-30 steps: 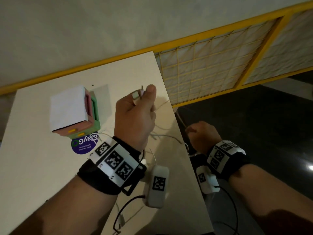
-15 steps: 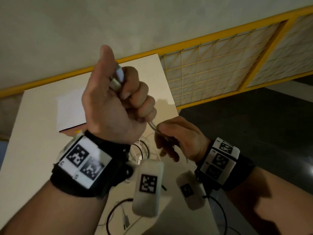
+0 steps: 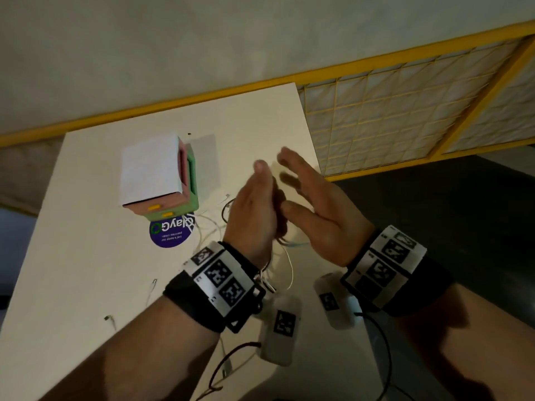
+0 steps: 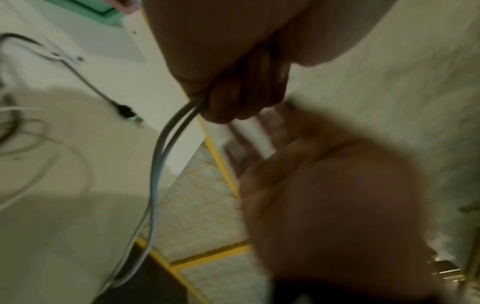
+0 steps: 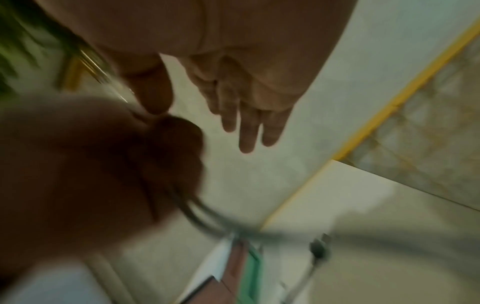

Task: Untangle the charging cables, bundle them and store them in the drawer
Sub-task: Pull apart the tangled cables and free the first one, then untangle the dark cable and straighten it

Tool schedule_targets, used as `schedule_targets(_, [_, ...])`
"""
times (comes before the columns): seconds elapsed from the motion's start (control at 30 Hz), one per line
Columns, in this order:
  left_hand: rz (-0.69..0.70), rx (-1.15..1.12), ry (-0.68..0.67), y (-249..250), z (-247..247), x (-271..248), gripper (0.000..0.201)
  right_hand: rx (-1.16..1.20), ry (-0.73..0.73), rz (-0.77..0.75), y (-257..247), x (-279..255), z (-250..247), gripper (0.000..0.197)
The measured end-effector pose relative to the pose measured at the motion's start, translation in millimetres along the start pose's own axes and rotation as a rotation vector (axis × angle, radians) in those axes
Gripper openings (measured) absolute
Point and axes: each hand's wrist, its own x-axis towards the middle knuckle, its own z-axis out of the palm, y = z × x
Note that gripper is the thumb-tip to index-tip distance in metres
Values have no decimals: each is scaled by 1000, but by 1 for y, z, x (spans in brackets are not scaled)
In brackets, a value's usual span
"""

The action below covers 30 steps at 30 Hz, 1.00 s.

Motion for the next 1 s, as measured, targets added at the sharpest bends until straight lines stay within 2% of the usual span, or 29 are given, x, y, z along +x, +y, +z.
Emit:
schedule_targets(0.03, [-3, 42, -40, -7, -2, -3, 67, 21, -16, -58, -6, 1, 1, 60])
schedule_targets(0.1, [-45, -25, -96, -15, -5, -7, 70, -28, -25, -95, -16, 5, 4, 46])
schedule_targets(0.17, [-107, -70, -93, -16, -8, -9, 58, -72, -8, -91, -19, 10, 4, 32])
schedule_targets(0.23, [-157, -122, -117, -18, -9, -9, 50, 28, -9, -40, -15, 14, 4, 30])
schedule_targets(0.27, [-177, -170, -144, -18, -9, -9, 51, 150, -14, 5, -13, 16, 5, 29])
schedule_targets(0.37, [-146, -212, -116, -15, -9, -10, 54, 521, -46, 96, -8, 20, 12, 44])
schedule_targets(0.43, [-101, -220, -74, -12, -11, -6, 57, 604, -107, 126, -2, 18, 20, 62])
schedule_targets(0.47, [-84, -242, -52, -10, -13, -2, 57, 606, -155, 146, 3, 15, 24, 66])
schedule_targets(0.5, [-56, -245, -19, -10, -16, 2, 57, 574, -194, 163, 6, 13, 28, 60])
schedule_targets(0.53, [-23, -230, 24, -11, -19, 6, 56, 466, -203, 169, 8, 11, 32, 47])
schedule_targets(0.57, [8, -205, 73, -11, -22, 8, 55, 299, -177, 164, 9, 11, 35, 34])
schedule_targets(0.6, [31, -195, 124, -11, -23, 9, 54, 112, -127, 146, 10, 11, 38, 31])
schedule_targets(0.63, [38, -200, 184, -12, -26, 9, 53, -42, -80, 116, 12, 12, 41, 33])
schedule_targets(0.7, [-29, -288, 288, -12, -28, 8, 52, -185, -48, 72, 11, 14, 49, 36])
schedule_targets(0.77, [-141, -417, 337, -8, -32, 8, 50, -173, -81, 75, 9, 15, 59, 36])
schedule_targets(0.8, [-172, -428, 340, -8, -35, 9, 50, -132, -102, 86, 9, 16, 65, 41])
schedule_targets(0.87, [-175, -324, 321, -12, -45, 11, 52, -12, -127, 62, 6, 19, 74, 62])
schedule_targets(0.9, [-173, -279, 285, -14, -50, 11, 53, 44, -139, 34, 4, 22, 77, 65])
schedule_targets(1.0, [-221, -281, 117, -22, -65, 5, 51, 111, -186, 20, -3, 33, 77, 50])
